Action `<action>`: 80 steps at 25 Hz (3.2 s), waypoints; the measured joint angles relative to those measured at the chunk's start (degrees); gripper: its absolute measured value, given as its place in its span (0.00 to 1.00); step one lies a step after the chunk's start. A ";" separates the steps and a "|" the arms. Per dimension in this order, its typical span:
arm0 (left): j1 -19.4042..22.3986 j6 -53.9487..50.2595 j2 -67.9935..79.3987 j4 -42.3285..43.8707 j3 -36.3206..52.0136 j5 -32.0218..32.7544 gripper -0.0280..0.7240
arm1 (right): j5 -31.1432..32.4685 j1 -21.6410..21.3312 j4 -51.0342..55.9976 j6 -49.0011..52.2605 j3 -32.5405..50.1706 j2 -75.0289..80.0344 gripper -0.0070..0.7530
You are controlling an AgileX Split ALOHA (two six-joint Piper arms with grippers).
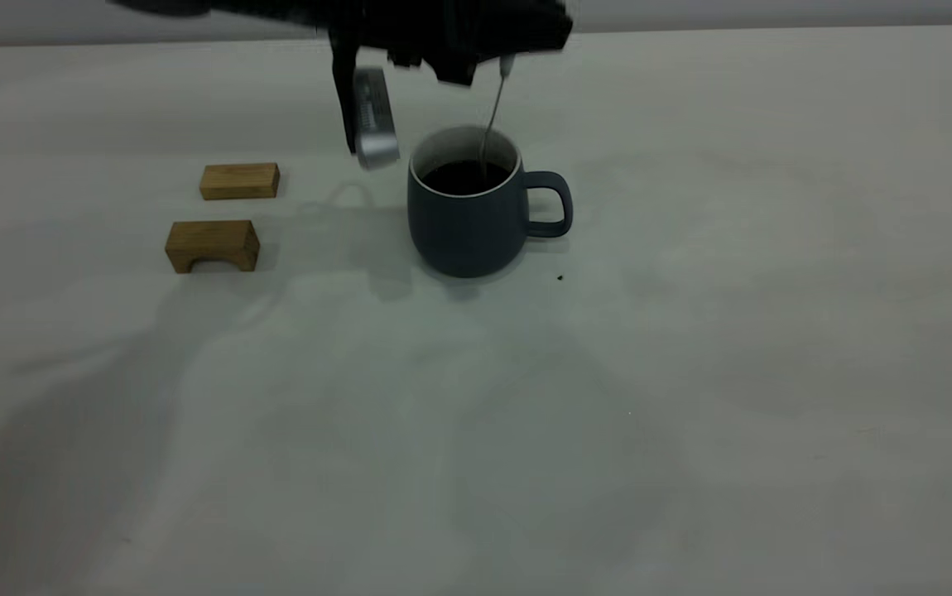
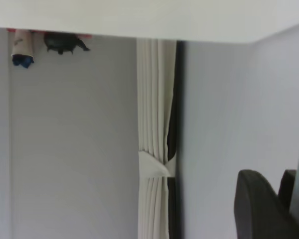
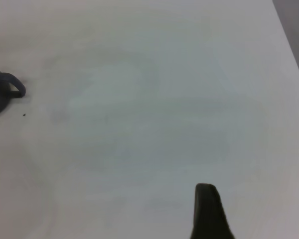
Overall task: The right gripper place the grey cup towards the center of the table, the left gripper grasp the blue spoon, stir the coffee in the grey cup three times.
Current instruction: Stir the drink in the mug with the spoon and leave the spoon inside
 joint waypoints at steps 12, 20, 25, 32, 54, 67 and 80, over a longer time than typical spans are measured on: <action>3.45 0.00 2.61 1.75 0.00 1.62 0.21 | 0.00 0.00 0.00 0.00 0.00 0.00 0.71; 4.47 0.20 2.67 -0.23 -0.06 0.31 0.21 | 0.00 0.00 0.00 0.00 0.00 0.00 0.71; 2.65 0.20 5.18 -0.49 -2.50 0.31 0.21 | 0.00 0.00 0.00 0.00 0.00 0.00 0.71; 0.59 0.20 6.31 -0.17 -3.38 4.00 0.21 | 0.00 0.00 0.00 0.00 0.00 0.00 0.71; 2.93 -0.74 7.95 -0.24 -6.54 5.21 0.21 | 0.00 0.00 0.00 0.00 0.00 0.00 0.71; 2.14 -2.02 8.44 5.92 -7.02 12.27 0.21 | 0.00 0.00 0.00 0.00 0.00 0.00 0.71; 4.90 -3.90 8.44 3.48 -7.02 7.40 0.21 | 0.00 0.00 0.00 0.00 0.00 0.00 0.71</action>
